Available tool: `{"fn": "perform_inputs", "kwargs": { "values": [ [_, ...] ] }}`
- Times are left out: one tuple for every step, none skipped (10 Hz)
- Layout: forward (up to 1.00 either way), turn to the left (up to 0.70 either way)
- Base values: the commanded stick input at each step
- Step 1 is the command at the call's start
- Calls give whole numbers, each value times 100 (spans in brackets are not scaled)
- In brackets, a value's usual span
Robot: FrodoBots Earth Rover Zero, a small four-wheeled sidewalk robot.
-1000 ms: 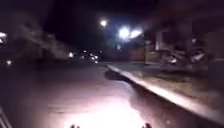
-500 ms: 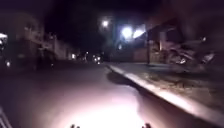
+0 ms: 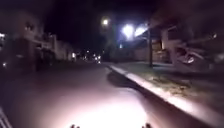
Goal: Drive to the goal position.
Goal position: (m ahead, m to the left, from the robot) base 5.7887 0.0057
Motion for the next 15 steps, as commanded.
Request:
{"fn": "perform_inputs", "kwargs": {
  "values": [
    [70, 0],
    [70, 0],
    [70, 0],
    [70, 0],
    [70, 0],
    [70, 0],
    [70, 0],
    [70, 0],
    [70, 0],
    [70, 0],
    [70, 0],
    [70, 0],
    [70, 0],
    [70, 0],
    [70, 0]
  ]
}}
